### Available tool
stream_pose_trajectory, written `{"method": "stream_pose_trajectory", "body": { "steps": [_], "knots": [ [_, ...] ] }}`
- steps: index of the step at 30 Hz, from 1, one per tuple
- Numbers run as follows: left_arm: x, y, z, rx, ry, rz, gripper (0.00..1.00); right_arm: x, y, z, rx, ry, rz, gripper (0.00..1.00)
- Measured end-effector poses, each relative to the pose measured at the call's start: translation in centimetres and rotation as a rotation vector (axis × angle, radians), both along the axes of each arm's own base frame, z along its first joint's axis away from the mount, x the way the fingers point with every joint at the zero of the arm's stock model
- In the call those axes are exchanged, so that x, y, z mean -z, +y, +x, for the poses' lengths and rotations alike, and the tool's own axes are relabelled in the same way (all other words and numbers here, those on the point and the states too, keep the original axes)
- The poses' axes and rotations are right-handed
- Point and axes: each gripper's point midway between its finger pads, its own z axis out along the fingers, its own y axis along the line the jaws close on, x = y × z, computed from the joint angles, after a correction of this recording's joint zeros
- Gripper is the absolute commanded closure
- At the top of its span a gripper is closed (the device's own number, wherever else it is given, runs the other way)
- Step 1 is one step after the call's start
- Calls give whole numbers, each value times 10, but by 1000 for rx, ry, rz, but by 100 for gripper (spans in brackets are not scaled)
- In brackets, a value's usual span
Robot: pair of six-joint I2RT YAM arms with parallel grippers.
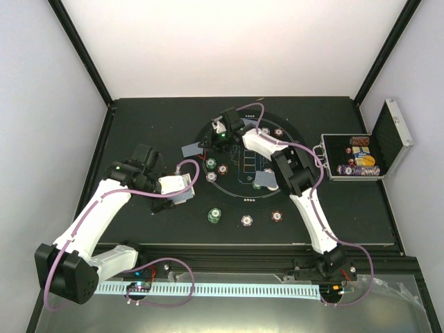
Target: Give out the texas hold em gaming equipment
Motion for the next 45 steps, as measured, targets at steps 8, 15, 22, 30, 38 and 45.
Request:
{"method": "stream_pose_trajectory", "body": {
  "steps": [8, 15, 22, 30, 38, 45],
  "knots": [
    [-1, 0, 0, 0, -3, -2, 99, 11, -36, -22, 11, 35, -117, 64],
    [-1, 0, 0, -5, -2, -5, 98, -39, -63, -51, 16, -41, -113, 50],
    [-2, -2, -1, -7, 1, -15, 98, -78, -75, -114, 4, -100, -23, 35],
    [-2, -3, -1, -8, 5, -22, 99, -101, -37, -207, -131, -118, 98, 33],
    [-2, -4, -1, -9, 8, -30, 98, -111, -1, -252, -213, -106, 181, 33],
    [-2, -4, -1, -9, 8, -31, 98, -91, 19, -258, -232, -63, 185, 34]
  ]
}}
